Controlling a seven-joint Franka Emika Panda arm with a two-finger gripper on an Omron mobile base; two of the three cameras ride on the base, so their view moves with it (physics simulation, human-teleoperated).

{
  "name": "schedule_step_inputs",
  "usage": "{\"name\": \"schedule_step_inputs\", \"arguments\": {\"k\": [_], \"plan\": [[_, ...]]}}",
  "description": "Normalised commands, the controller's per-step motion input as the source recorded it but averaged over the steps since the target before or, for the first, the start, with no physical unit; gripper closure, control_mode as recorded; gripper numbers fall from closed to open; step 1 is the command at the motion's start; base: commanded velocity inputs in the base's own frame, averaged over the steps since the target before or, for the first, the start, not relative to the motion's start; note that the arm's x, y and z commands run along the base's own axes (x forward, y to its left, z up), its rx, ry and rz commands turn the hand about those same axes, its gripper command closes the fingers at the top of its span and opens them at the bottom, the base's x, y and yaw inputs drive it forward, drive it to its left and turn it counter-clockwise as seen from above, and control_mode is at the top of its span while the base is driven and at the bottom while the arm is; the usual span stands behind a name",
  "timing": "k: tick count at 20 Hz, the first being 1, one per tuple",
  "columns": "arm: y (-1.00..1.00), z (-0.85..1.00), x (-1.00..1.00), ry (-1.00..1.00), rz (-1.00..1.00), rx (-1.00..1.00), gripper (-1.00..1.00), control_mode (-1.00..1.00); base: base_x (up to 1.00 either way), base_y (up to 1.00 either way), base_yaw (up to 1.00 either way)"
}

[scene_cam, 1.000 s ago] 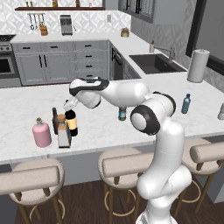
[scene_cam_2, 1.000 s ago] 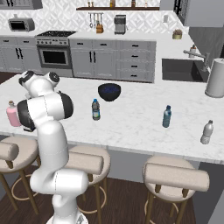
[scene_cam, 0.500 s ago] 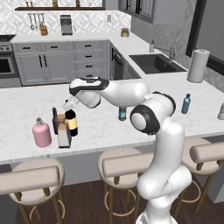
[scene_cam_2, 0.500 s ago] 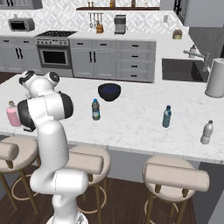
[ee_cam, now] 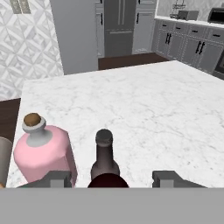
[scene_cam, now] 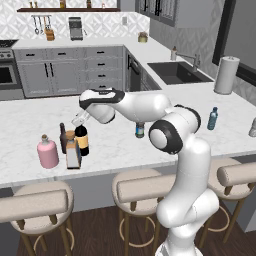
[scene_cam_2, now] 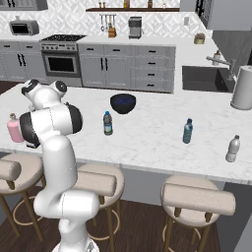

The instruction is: Move the plastic bottles in the middle to the plastics group, and the glass bottles in the middle to the glass group.

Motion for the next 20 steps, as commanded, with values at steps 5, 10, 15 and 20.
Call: {"name": "schedule_step_inputs", "arguments": {"k": [5, 10, 15, 20], "plan": [[0.00, 0.00, -0.04, -0.01, 0.00, 0.00, -1.00, -1.00, 0.00, 0.00, 0.00], [-0.26, 0.11, -0.28, -0.05, -0.05, 0.00, -1.00, -1.00, 0.00, 0.00, 0.00], [-0.59, 0.18, -0.10, 0.00, -0.16, 0.00, -1.00, -1.00, 0.00, 0.00, 0.00], [-0.61, 0.14, -0.04, 0.00, -0.22, 0.00, -1.00, -1.00, 0.00, 0.00, 0.00]]}}
